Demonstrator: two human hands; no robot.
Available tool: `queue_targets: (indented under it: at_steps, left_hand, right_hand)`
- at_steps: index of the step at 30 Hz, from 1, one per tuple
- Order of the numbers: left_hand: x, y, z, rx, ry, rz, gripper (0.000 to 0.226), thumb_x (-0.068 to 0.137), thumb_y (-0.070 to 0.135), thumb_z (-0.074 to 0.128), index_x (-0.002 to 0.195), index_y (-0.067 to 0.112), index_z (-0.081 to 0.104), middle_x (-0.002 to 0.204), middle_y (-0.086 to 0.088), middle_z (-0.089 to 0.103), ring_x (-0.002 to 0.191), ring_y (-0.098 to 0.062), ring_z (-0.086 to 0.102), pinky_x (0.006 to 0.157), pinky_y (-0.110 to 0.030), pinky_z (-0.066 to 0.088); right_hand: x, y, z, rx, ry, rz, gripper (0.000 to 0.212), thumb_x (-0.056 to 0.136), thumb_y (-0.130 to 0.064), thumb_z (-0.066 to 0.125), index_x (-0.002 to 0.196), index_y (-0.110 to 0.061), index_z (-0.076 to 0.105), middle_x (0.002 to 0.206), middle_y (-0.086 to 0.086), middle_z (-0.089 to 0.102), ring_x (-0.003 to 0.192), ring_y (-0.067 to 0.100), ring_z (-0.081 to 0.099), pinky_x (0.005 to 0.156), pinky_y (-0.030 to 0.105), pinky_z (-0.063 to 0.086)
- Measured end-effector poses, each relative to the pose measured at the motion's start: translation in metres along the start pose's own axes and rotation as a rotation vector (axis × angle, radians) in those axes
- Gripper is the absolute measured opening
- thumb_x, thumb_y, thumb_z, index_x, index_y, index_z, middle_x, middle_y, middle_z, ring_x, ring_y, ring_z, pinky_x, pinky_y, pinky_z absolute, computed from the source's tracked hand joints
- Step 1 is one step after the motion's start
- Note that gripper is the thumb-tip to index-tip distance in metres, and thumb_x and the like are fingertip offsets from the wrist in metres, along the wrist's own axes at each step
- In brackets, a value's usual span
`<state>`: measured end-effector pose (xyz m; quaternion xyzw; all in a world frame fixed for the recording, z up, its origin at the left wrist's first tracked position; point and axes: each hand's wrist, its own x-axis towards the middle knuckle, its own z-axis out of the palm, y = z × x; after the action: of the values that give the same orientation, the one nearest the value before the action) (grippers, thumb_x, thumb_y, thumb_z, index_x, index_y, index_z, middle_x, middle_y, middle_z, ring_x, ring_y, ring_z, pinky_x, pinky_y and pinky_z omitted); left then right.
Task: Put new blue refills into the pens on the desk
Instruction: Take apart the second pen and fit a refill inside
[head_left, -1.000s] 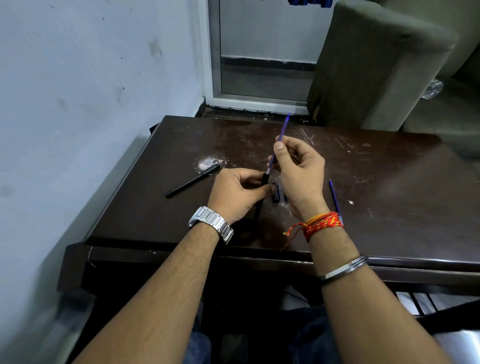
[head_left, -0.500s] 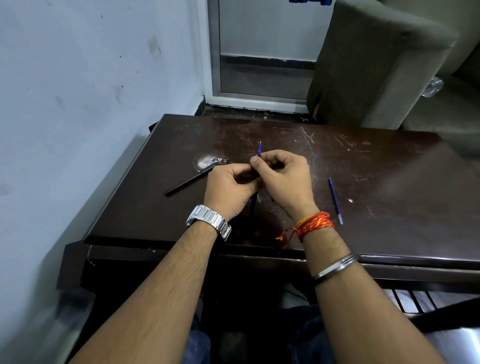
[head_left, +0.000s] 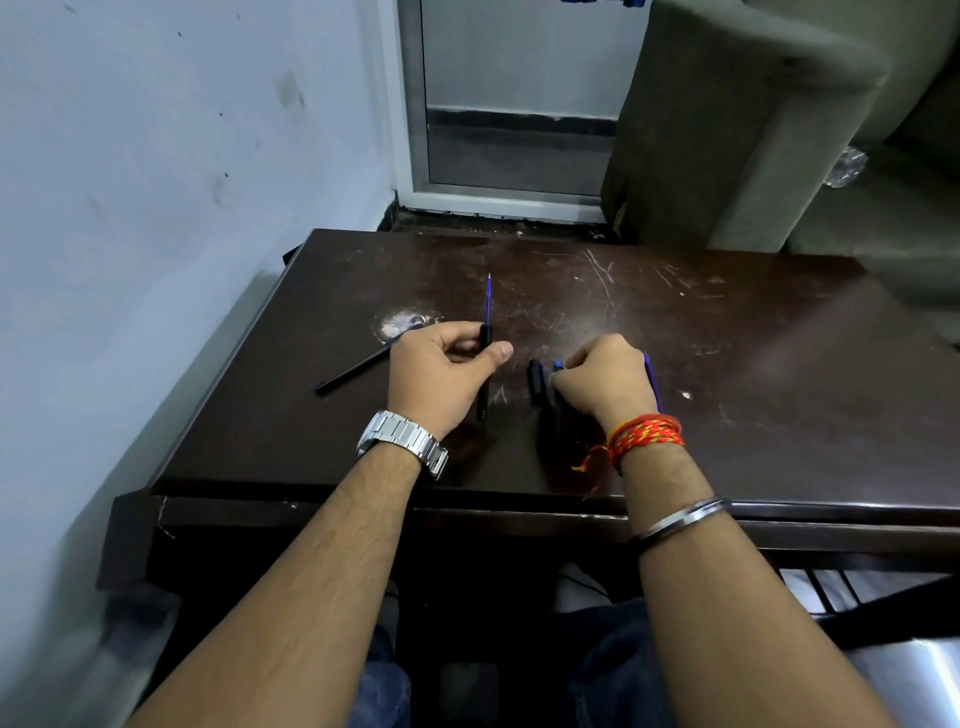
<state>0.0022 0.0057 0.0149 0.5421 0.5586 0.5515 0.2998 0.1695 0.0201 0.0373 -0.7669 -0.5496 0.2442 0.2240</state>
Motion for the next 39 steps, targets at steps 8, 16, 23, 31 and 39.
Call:
queue_targets:
  at_steps: [8, 16, 23, 31, 39]
  left_hand:
    - [-0.004, 0.002, -0.002, 0.081, -0.066, 0.012, 0.02, 0.07, 0.027, 0.087, 0.088, 0.025, 0.078, 0.076, 0.017, 0.071, 0.065, 0.006, 0.066, 0.065, -0.012, 0.055]
    - [-0.007, 0.005, 0.001, 0.072, -0.159, 0.047, 0.022, 0.072, 0.023, 0.086, 0.092, 0.019, 0.079, 0.083, 0.01, 0.075, 0.07, 0.006, 0.066, 0.067, -0.012, 0.052]
    - [-0.008, 0.001, 0.002, 0.07, -0.197, 0.054, 0.022, 0.069, 0.024, 0.088, 0.09, 0.023, 0.078, 0.078, 0.015, 0.073, 0.069, 0.008, 0.065, 0.066, -0.011, 0.051]
    - [-0.007, 0.0, 0.003, 0.09, -0.203, 0.055, 0.023, 0.068, 0.028, 0.089, 0.088, 0.027, 0.078, 0.073, 0.019, 0.071, 0.069, 0.009, 0.064, 0.064, -0.008, 0.048]
    - [-0.007, 0.001, 0.002, 0.104, -0.198, 0.047, 0.024, 0.069, 0.029, 0.088, 0.09, 0.023, 0.078, 0.074, 0.014, 0.073, 0.066, 0.007, 0.065, 0.062, -0.011, 0.048]
  right_hand:
    - [0.0, -0.002, 0.005, 0.014, 0.064, 0.037, 0.02, 0.085, -0.016, 0.069, 0.096, 0.0, 0.071, 0.088, 0.017, 0.066, 0.081, 0.032, 0.065, 0.062, 0.024, 0.041]
    - [-0.015, -0.033, 0.003, 0.954, 0.126, -0.147, 0.014, 0.083, -0.012, 0.073, 0.08, -0.025, 0.075, 0.071, -0.006, 0.069, 0.071, 0.007, 0.063, 0.076, 0.032, 0.055]
    - [-0.02, -0.04, 0.0, 1.07, 0.152, -0.189, 0.015, 0.085, -0.009, 0.073, 0.098, -0.016, 0.077, 0.081, -0.008, 0.072, 0.073, 0.0, 0.062, 0.074, 0.022, 0.051]
    - [-0.02, -0.04, 0.002, 1.038, 0.123, -0.201, 0.019, 0.087, -0.008, 0.072, 0.105, -0.011, 0.076, 0.09, -0.002, 0.074, 0.076, 0.001, 0.062, 0.083, 0.026, 0.055]
    - [-0.018, -0.038, 0.005, 0.97, 0.111, -0.272, 0.018, 0.084, -0.011, 0.074, 0.083, -0.029, 0.075, 0.072, -0.016, 0.072, 0.065, -0.011, 0.061, 0.072, 0.016, 0.052]
